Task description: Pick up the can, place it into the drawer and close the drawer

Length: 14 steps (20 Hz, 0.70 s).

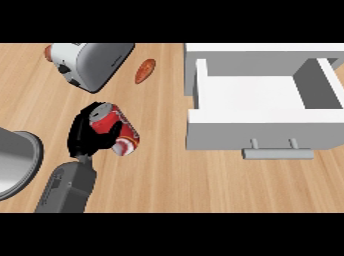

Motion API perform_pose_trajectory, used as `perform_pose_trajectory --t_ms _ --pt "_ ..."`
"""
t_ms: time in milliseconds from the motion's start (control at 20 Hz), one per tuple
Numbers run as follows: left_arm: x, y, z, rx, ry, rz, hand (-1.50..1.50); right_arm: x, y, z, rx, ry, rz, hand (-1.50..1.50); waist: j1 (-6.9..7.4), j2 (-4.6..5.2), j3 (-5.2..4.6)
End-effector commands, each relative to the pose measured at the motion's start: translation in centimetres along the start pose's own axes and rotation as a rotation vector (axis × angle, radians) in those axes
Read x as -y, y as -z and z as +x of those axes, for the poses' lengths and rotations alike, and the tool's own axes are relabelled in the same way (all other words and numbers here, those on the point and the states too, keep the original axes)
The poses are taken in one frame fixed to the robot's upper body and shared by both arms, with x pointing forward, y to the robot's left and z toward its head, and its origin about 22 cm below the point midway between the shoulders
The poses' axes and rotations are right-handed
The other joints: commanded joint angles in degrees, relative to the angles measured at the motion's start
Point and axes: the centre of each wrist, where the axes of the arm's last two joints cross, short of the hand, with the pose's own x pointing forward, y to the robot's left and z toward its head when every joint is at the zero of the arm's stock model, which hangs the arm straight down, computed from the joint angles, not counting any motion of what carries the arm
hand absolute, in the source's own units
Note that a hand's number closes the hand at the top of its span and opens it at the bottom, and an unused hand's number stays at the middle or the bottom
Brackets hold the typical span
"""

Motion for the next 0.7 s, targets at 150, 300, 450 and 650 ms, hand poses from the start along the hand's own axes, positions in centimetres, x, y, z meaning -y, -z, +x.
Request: perform_pose_trajectory --t_ms 150,300,450,650 --pt "5.5 0.8 5.6 0.047 0.04 -0.057 1.5 0.8 -0.6 0.7 -0.016 -0.004 0.008 -1.5 -0.13 -0.07 0.01" --pt "3.9 1.0 7.1 0.069 0.095 -0.047 1.5 0.8 -0.7 -1.2 -0.007 0.007 0.008 -1.5 -0.2 0.05 0.01" --pt "8.8 3.0 9.3 0.075 0.095 -0.067 1.5 -0.5 0.9 -1.0 0.006 0.0 0.007 -1.5 -0.11 0.16 0.01" --pt "11.7 2.1 9.8 0.098 0.093 -0.075 1.5 -0.3 -0.7 0.2 0.0 0.008 -0.022 -1.5 -0.45 0.06 -0.01"
